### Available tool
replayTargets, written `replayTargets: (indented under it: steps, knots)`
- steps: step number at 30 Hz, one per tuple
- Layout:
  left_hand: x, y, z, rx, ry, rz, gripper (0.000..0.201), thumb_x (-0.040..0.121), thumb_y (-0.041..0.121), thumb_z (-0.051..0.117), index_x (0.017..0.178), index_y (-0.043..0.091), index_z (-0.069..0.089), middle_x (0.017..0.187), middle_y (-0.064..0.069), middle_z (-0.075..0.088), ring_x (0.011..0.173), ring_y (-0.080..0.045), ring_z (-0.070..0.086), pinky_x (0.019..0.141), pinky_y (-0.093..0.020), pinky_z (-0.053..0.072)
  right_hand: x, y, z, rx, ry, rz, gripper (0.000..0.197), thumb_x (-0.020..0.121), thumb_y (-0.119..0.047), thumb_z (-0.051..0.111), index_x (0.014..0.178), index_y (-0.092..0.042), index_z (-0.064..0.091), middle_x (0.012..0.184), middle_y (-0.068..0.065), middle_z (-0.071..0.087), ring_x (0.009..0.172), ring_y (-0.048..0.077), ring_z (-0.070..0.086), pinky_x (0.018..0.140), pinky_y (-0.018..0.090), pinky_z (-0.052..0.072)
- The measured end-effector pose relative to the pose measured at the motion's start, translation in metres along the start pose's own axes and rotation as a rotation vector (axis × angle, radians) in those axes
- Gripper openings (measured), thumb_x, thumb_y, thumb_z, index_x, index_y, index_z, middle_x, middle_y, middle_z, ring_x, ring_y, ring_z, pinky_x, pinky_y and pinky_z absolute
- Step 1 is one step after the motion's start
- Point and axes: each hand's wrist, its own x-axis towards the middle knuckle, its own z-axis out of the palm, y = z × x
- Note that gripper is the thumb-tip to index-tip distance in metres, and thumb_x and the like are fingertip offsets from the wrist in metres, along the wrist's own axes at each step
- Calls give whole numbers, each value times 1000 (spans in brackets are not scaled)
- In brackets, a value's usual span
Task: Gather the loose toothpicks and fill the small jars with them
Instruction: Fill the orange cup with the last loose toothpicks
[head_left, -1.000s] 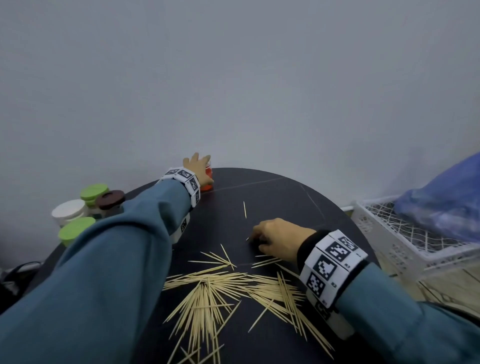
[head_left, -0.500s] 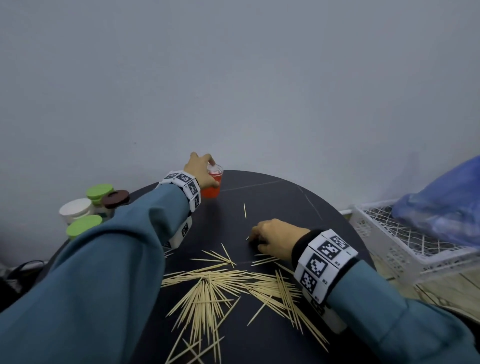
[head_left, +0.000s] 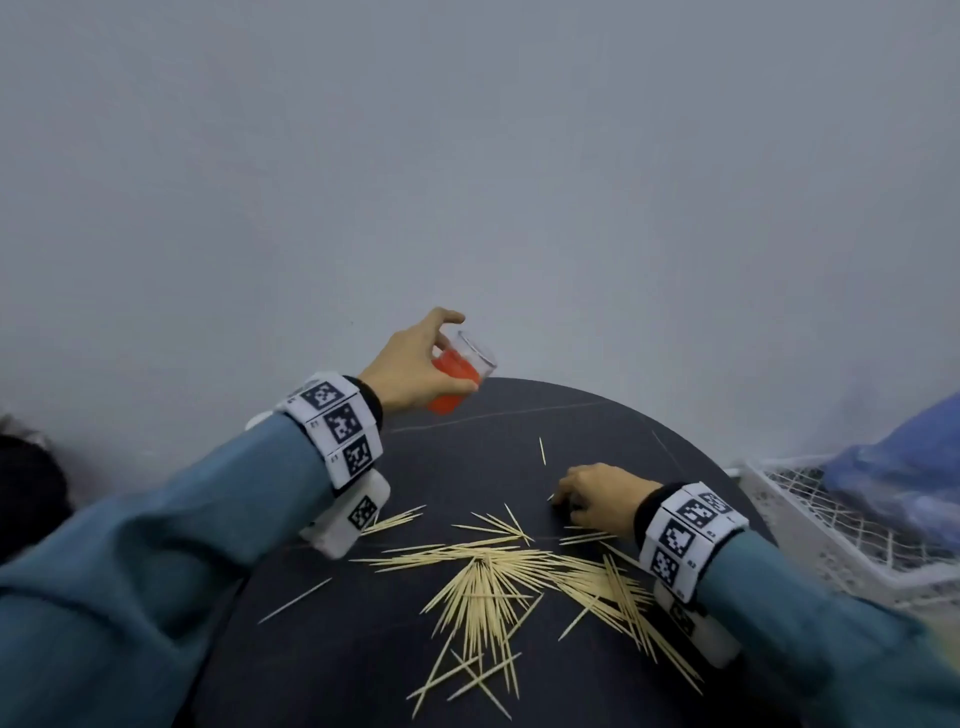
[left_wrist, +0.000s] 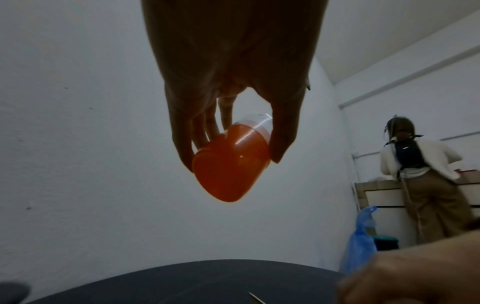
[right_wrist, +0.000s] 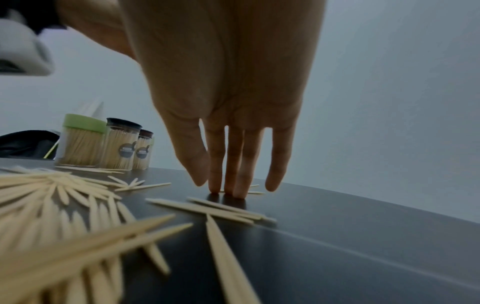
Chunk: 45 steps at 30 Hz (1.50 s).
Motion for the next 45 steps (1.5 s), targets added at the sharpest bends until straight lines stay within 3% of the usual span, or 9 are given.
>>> replayTargets:
  steps: [4,7,10,12,15,25,31,36,45]
  knots:
    - [-40,-1,5,-112,-21,18,56,75,24,78,122,18,48,112,-1,57,96,-15,56,74,-19,47,-8,0,-11,80,-71,34,33,95,-20,48,128,-18,52,129,3,55,118,19,51,101,29,40]
    - [-63,-11,17,-221,-72,31,46,79,30,73,117,25,47,114,-2,57,102,-18,56,80,-23,49,-19,-18,-24,420,82,3,24,100,-34,35,110,-21,53,108,1,63,102,22,60,87,27,46]
    - [-78,-17,29,-261,-87,23,47,81,35,71,121,29,46,117,-2,58,105,-18,58,80,-22,51,-30,-48,-35,901,264,-71,40,97,-48,23,123,-24,42,108,9,64,90,26,67,77,33,54]
    - [-84,-16,35,-253,-75,36,48,80,37,71,121,31,46,116,0,59,104,-16,58,77,-16,49,-37,-66,-42,988,296,-133,44,93,-54,23,126,-28,37,104,7,63,85,24,68,69,32,56]
    - [-89,-15,40,-279,-26,49,50,75,38,75,117,31,49,110,2,63,101,-11,59,77,-12,46,-40,-85,-47,857,321,-180,41,92,-50,39,123,-23,39,90,-1,62,66,12,64,54,20,51]
    - [-92,-21,37,-375,-5,-27,43,67,36,81,99,21,57,106,1,64,99,-10,58,72,-14,45,-35,-87,-47,708,341,-267,27,95,-39,45,109,-16,44,85,-13,55,69,-3,50,62,9,39]
    - [-95,-21,36,-415,-38,-14,45,69,32,81,105,18,56,109,1,63,103,-11,59,76,-17,50,-34,-81,-43,822,272,-371,30,94,-30,48,116,-12,40,96,-3,55,86,12,54,77,28,47]
    - [-92,-25,38,-436,-65,-26,45,68,32,81,103,20,56,109,0,62,103,-12,58,80,-20,51,-35,-74,-45,844,231,-432,27,93,-19,51,118,-12,40,99,-2,53,86,6,55,74,18,48]
    - [-91,-33,39,-416,-127,-38,50,68,34,81,108,19,55,113,-1,61,105,-15,59,87,-28,53,-35,-65,-45,774,219,-506,30,90,-14,57,117,-13,44,113,12,54,95,15,58,79,25,51]
